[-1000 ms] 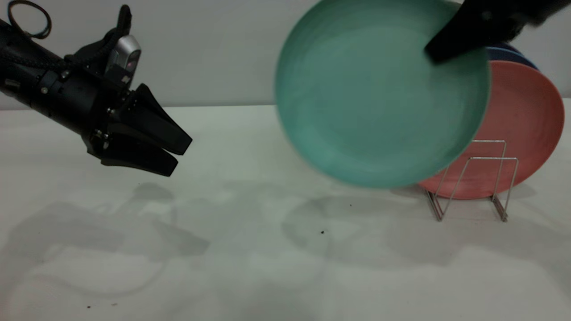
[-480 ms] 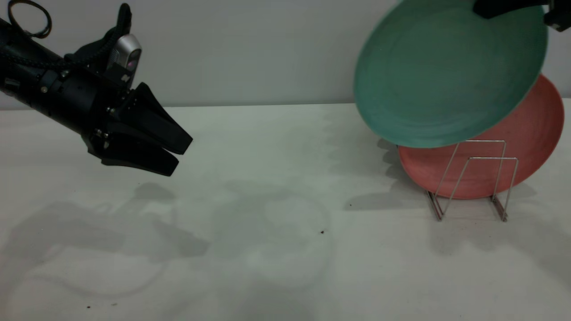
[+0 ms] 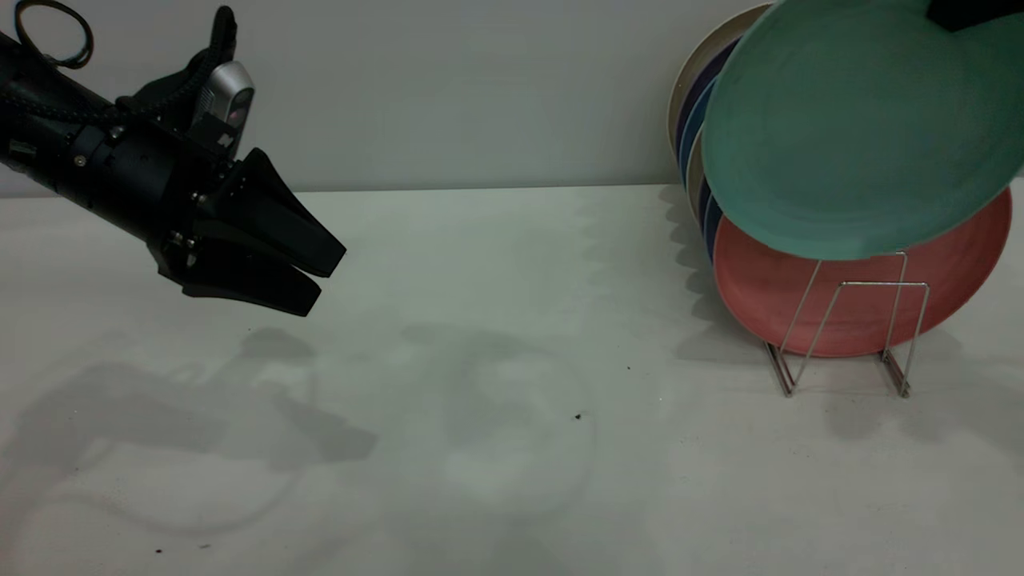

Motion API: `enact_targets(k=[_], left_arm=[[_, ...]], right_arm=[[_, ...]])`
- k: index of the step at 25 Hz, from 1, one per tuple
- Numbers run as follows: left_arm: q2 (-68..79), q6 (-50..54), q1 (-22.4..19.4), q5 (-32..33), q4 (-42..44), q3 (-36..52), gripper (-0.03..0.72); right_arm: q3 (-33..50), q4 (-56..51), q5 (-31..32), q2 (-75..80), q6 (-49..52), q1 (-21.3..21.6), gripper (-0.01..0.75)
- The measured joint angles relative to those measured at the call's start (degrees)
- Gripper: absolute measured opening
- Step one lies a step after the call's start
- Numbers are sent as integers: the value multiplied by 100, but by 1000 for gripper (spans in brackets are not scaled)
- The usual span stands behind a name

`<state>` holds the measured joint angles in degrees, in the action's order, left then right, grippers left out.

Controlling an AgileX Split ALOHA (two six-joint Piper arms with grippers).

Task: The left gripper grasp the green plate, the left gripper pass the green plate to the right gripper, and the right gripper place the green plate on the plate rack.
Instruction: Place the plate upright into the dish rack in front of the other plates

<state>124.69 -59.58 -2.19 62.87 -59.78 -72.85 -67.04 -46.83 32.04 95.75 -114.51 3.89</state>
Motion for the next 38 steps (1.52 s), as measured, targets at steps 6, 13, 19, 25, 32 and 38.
enact_targets(k=[6,13,19,25,32,38], left_arm=[[0,0,0,0,0,0,574],[0,0,0,0,0,0,574],[0,0,0,0,0,0,574],[0,0,0,0,0,0,574],[0,0,0,0,0,0,574],[0,0,0,2,0,0,574]], right_arm=[[0,49,-82,87,8,25,75],[0,49,-163,133,16,46,78],[0,49,-156,133,21,46,78],[0,61,-118,297,21,89,79],[0,90,-87,385,50,112,81],[0,90,-98,453,268,112,120]])
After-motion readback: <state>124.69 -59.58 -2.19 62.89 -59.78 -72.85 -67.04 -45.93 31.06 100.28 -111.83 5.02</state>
